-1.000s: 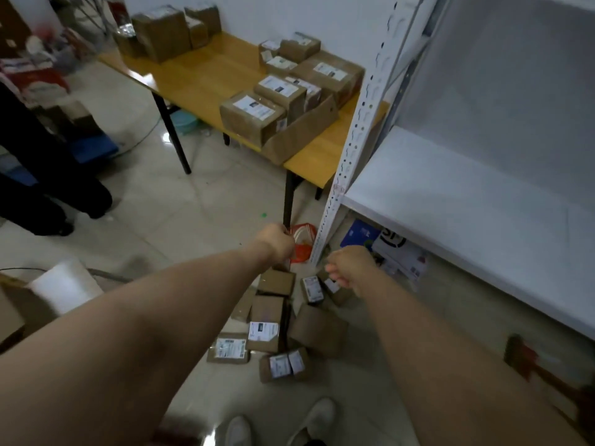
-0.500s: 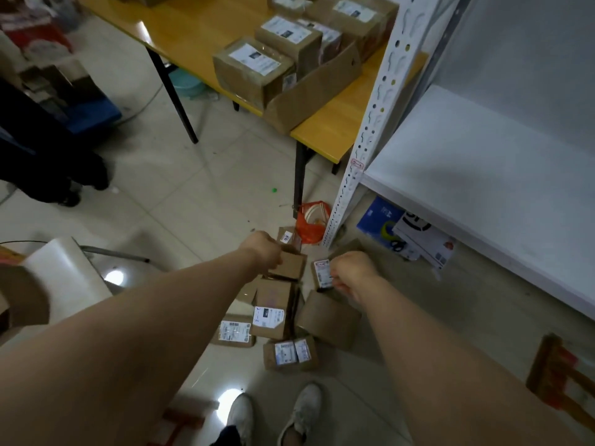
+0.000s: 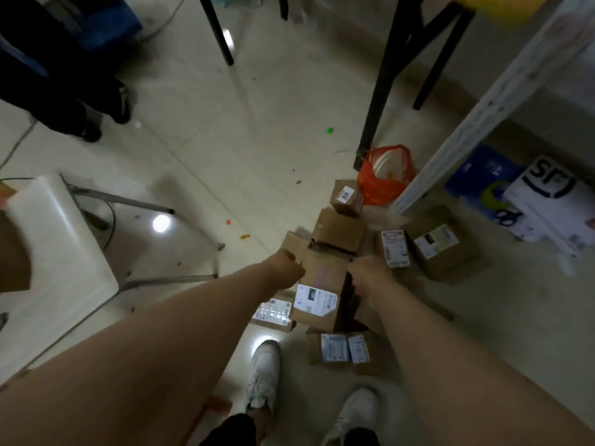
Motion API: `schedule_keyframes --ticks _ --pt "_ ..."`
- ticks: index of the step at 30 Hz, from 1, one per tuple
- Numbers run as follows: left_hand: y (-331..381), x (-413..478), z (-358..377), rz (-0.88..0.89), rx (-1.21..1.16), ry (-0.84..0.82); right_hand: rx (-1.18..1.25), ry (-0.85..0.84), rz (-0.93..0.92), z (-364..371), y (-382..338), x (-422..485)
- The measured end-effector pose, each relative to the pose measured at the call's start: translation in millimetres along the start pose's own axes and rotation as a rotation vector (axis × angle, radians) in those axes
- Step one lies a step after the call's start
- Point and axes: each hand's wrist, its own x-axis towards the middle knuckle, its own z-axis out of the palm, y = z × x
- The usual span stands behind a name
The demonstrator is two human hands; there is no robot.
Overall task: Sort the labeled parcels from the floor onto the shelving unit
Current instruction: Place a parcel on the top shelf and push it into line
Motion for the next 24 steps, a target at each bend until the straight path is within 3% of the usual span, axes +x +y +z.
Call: schedule_keyframes --ticks 6,12,18,24 --pt "-74.4 143.2 45.4 -0.096 -0.023 -0.039 -0.122 -0.033 0.027 68.8 42.1 127.3" --pt "-110.1 224.6 82.6 -0.093 -0.098 -0.039 -0.025 -0.003 0.133 107.5 64.7 207.6" --pt "-113.9 228.9 90.6 -0.153 -0.266 -0.190 0.006 0.013 0.187 95.9 55.5 214.6" --pt "-77.2 151.5 35.3 -0.141 -0.480 -0.227 0.011 0.011 0.062 42.0 -1.1 120.3"
